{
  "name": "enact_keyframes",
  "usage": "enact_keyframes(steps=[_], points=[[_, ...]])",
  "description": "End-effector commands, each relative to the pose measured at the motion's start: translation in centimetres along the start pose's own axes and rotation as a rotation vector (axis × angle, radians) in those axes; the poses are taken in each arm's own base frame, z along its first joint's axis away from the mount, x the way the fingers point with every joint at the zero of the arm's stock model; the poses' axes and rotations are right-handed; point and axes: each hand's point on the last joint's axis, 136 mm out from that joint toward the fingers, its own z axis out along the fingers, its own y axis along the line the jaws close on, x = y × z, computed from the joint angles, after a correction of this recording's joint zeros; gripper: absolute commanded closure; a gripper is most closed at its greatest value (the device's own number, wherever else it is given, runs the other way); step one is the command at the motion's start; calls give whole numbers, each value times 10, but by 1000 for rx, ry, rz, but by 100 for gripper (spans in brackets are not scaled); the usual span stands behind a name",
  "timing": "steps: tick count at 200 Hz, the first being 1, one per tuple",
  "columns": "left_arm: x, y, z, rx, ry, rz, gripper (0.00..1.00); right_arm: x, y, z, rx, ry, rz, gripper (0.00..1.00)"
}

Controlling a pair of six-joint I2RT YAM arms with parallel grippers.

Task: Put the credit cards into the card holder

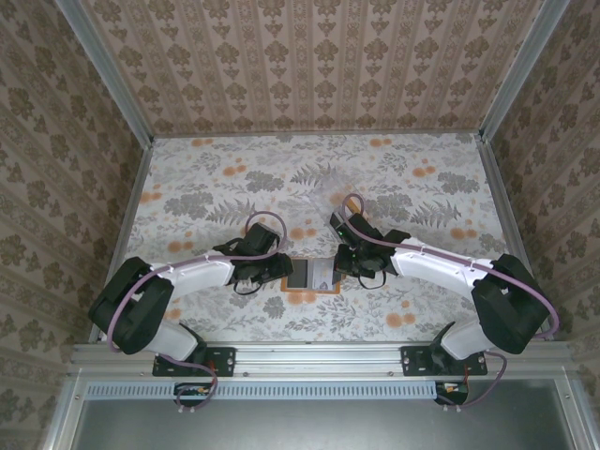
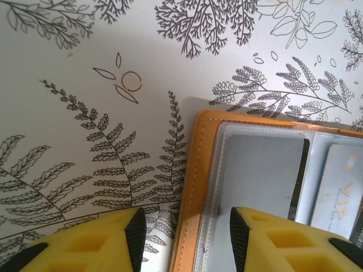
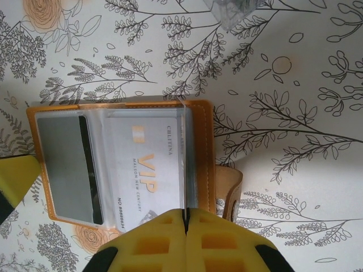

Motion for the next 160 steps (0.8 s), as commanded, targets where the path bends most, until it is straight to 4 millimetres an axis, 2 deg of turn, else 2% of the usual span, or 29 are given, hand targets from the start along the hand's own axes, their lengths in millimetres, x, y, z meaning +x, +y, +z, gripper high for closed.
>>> enact_keyframes(steps=[1, 80, 160], points=[[1, -10, 3, 20, 13, 30, 54, 1, -8, 0, 49, -3, -15, 100], [2, -11, 3, 22, 11, 32, 55, 0, -8, -2, 54, -13, -26, 100], [2, -12, 3, 23, 12, 32, 55, -1, 8, 2, -16, -3, -12, 100]])
